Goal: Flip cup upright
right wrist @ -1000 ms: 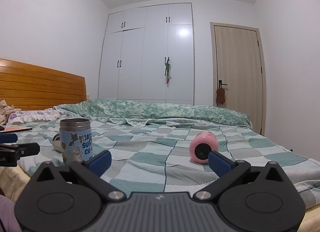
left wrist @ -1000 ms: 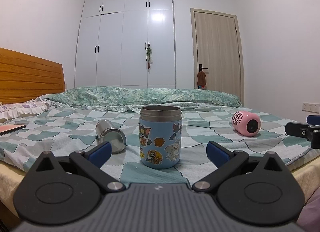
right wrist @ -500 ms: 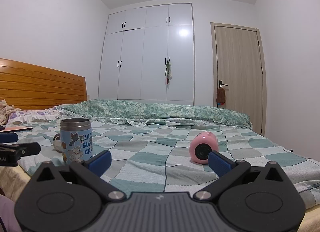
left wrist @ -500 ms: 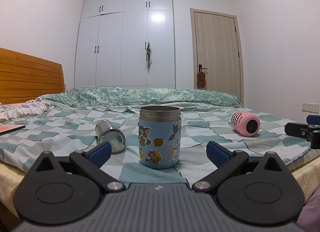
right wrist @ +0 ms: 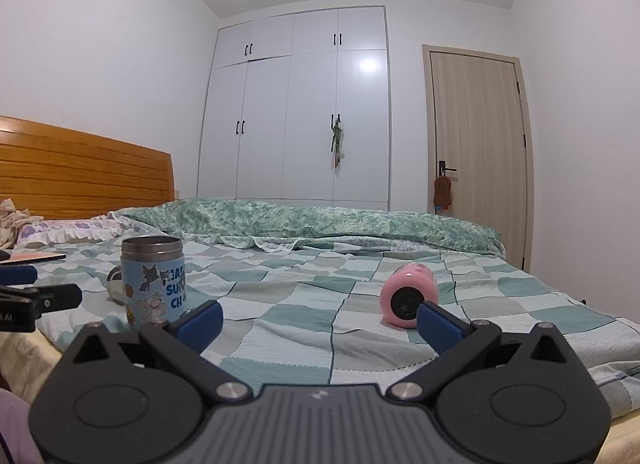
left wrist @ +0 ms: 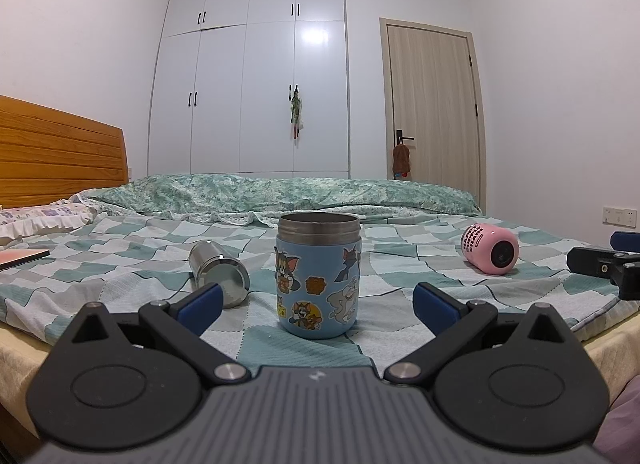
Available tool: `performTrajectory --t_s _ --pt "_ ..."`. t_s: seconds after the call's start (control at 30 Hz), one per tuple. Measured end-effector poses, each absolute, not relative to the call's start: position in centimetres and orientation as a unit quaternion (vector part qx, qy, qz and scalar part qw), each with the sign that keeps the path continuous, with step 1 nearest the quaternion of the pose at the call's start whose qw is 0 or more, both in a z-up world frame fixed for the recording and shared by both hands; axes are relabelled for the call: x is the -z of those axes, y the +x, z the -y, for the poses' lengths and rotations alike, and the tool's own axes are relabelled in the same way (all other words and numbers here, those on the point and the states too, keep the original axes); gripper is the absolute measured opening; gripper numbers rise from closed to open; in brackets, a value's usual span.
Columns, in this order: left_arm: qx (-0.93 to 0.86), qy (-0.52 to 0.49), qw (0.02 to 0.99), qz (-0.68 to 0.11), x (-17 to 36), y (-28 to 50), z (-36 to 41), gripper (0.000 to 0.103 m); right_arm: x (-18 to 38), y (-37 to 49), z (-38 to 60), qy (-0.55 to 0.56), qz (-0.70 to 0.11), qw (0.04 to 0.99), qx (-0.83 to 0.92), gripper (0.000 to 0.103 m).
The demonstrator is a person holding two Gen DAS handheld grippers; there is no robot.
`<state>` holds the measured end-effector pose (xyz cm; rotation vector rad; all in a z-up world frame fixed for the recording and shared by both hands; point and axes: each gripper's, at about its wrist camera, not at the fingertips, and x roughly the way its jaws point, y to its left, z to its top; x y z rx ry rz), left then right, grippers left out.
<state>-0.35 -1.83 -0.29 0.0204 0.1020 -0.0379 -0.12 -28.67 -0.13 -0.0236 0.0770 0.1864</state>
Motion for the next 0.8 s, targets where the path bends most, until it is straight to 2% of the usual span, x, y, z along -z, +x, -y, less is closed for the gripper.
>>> performTrajectory --t_s 0.8 --pt "0.023 0.013 0.999 -0.047 0.15 -0.41 2.07 0.103 0.13 -0.17 28.6 -0.013 -0.039 0.995 -0.093 0.103"
